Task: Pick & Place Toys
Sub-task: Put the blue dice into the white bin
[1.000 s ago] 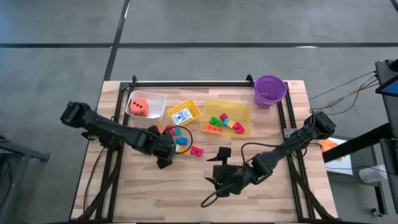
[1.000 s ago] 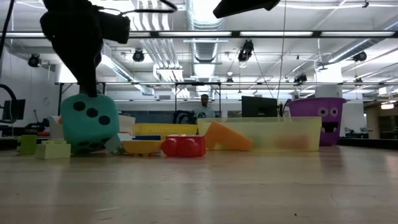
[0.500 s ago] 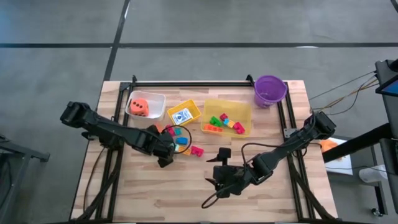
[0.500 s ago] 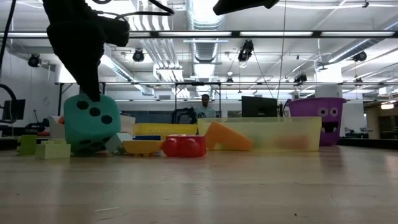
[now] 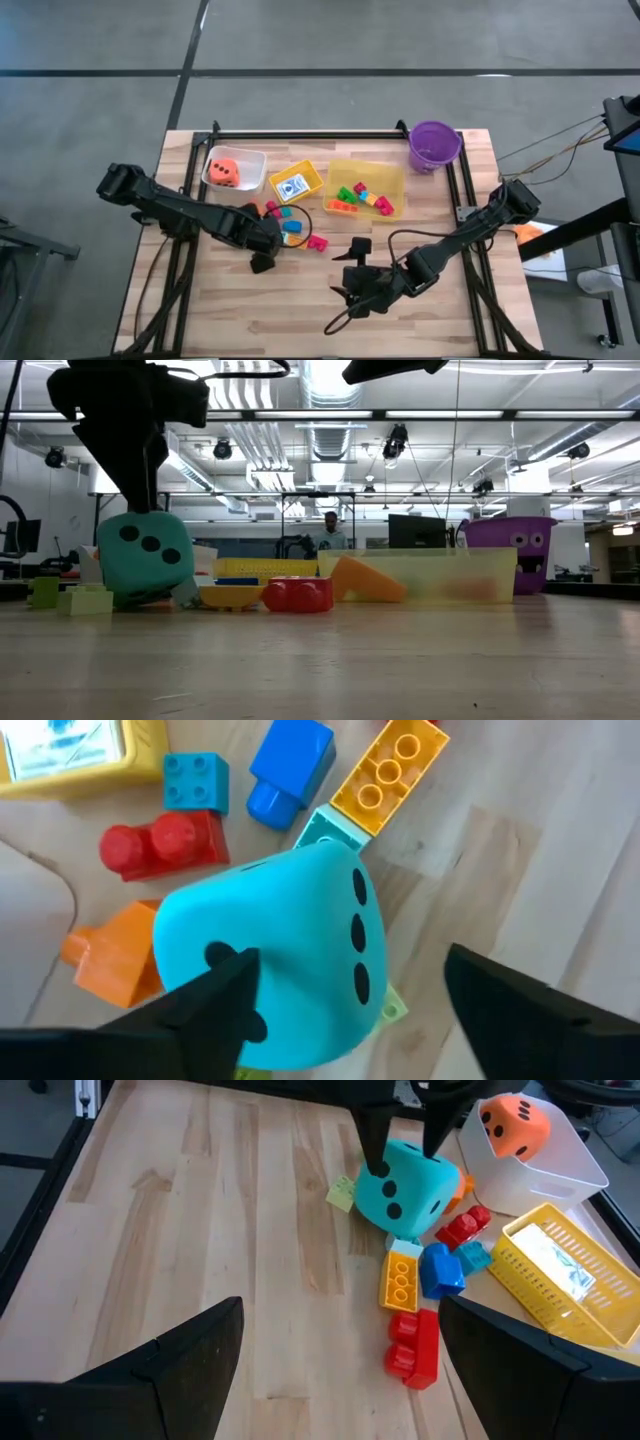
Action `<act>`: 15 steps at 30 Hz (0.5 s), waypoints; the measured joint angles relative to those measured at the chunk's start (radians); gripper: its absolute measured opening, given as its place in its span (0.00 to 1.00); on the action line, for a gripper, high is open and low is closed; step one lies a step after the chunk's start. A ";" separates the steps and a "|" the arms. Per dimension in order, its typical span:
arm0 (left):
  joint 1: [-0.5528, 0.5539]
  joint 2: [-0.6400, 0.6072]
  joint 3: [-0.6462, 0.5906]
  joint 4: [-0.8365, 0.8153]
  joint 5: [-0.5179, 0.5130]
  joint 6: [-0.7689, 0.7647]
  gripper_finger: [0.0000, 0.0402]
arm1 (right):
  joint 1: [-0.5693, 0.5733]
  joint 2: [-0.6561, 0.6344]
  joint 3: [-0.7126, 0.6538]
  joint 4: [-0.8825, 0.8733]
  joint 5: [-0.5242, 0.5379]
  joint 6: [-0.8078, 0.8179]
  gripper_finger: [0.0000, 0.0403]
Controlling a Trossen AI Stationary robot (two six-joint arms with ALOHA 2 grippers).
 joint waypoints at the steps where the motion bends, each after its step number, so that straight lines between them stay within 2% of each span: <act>1: 0.000 0.000 0.000 0.000 0.000 0.013 0.84 | 0.000 0.000 0.000 0.000 0.000 0.000 0.82; 4: 0.000 0.000 0.000 -0.001 0.000 0.063 0.97 | 0.000 0.000 0.000 0.000 0.000 0.000 0.82; 7: 0.003 0.000 0.001 -0.004 0.001 0.073 0.94 | 0.000 0.000 0.000 0.000 0.000 0.000 0.82; 15: 0.029 -0.001 -0.015 -0.087 -0.054 -0.089 0.91 | 0.000 0.000 0.000 0.000 0.000 -0.003 0.82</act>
